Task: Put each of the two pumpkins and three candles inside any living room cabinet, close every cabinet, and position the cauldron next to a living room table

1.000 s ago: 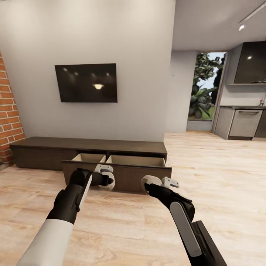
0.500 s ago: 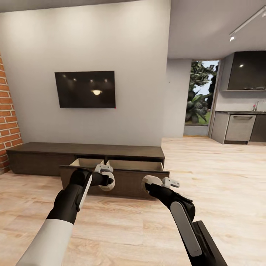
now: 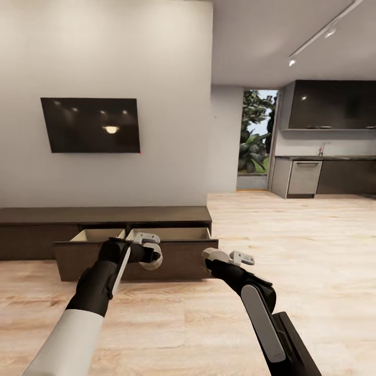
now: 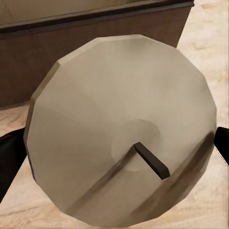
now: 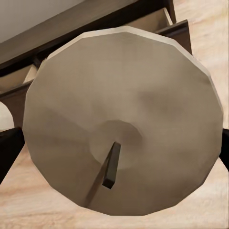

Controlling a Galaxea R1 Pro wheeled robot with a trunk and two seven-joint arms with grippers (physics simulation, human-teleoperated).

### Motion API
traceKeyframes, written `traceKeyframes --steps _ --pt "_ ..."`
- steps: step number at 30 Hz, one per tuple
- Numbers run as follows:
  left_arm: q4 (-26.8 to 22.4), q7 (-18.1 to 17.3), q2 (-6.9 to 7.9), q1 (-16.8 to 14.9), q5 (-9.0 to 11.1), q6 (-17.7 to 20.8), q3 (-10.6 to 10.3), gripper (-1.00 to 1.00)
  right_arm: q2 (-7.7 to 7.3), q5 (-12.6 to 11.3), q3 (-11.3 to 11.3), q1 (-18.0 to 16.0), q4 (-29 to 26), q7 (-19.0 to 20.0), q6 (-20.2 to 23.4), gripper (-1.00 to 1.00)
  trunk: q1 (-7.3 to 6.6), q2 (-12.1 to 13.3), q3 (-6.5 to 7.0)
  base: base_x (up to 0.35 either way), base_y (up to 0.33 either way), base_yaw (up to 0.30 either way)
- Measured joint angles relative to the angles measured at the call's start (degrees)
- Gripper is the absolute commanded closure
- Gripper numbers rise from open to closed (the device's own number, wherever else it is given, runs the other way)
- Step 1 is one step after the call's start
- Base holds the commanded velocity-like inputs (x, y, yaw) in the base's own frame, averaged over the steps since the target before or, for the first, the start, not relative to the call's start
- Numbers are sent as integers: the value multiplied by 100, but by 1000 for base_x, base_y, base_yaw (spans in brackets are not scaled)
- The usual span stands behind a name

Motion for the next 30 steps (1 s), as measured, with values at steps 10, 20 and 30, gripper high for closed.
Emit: traceKeyframes --steps 10,20,30 --pt "-1 0 -3 0 -7 0 0 100 11 -8 10 -28 1 0 4 100 0 0 0 0 0 -215" --pt "-3 0 1 1 5 2 1 100 11 -12 15 -53 2 1 201 100 0 0 -9 0 0 -89" --pt "-3 0 -2 1 4 2 1 100 11 -19 18 -63 2 0 232 100 0 0 -95 0 0 -2"
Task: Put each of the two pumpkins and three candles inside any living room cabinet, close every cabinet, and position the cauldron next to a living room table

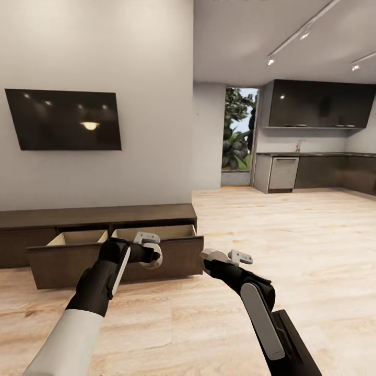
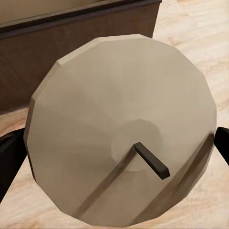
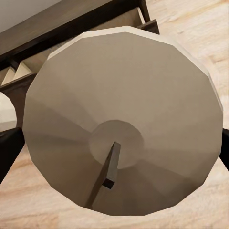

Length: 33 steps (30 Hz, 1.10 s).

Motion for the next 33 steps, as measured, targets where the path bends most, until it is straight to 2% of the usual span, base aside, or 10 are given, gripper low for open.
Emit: traceKeyframes --steps 10,33 --pt "0 0 -5 0 0 0 0 100 5 4 -1 -9 -1 8 300 100 -26 12 126 0 0 0" --pt "2 1 -5 -4 -9 0 0 100 0 6 1 -9 -1 2 331 100 -86 43 418 0 0 0"
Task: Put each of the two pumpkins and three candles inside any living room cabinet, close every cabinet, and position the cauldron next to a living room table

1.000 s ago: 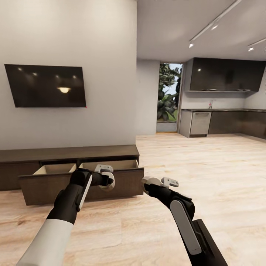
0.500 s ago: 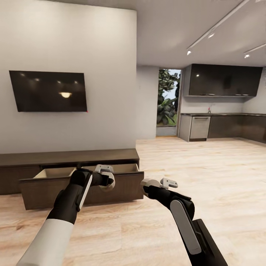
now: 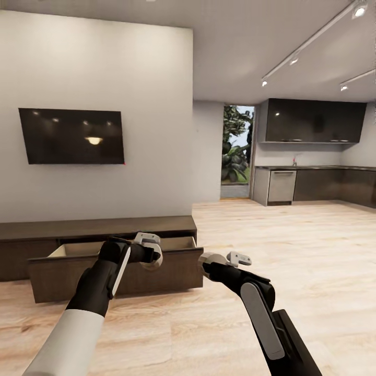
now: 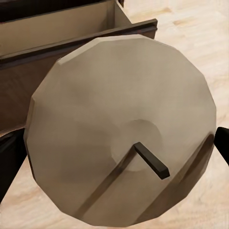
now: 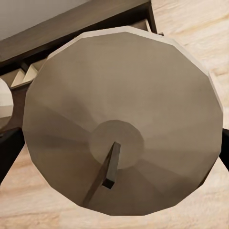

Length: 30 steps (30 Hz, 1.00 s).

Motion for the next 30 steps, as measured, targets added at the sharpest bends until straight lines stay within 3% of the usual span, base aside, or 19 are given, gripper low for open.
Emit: traceKeyframes --steps 30 --pt "6 -1 1 -3 -5 0 0 100 0 1 0 50 0 5 -52 100 -78 40 418 0 0 0"
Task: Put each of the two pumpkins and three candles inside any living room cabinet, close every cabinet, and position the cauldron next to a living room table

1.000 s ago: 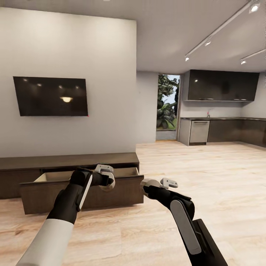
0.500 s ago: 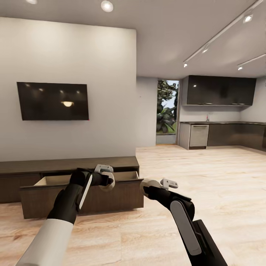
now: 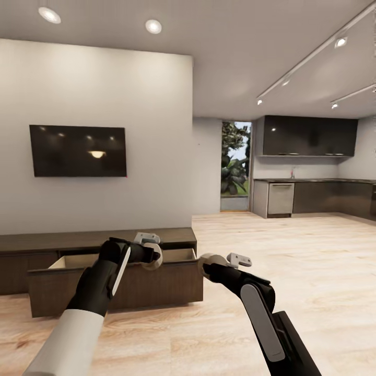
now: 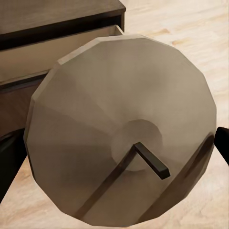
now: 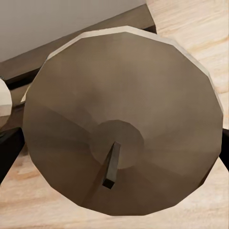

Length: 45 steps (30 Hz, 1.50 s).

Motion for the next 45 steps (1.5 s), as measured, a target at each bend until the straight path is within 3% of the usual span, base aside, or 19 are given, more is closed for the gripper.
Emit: traceKeyframes --steps 14,27,35,45 --pt "0 0 7 1 -1 0 0 100 0 -1 0 -5 0 3 -3 100 -46 39 306 0 0 0" --pt "38 -1 28 -1 1 1 26 100 0 -5 0 -38 1 9 41 100 -331 561 510 0 0 36" --pt "56 7 26 0 -10 2 12 100 -6 -237 -9 -79 17 6 55 100 -507 882 594 0 0 148" --pt "53 10 23 -1 -13 1 10 100 -25 -252 -16 -115 115 -13 69 100 -726 1283 698 0 0 153"
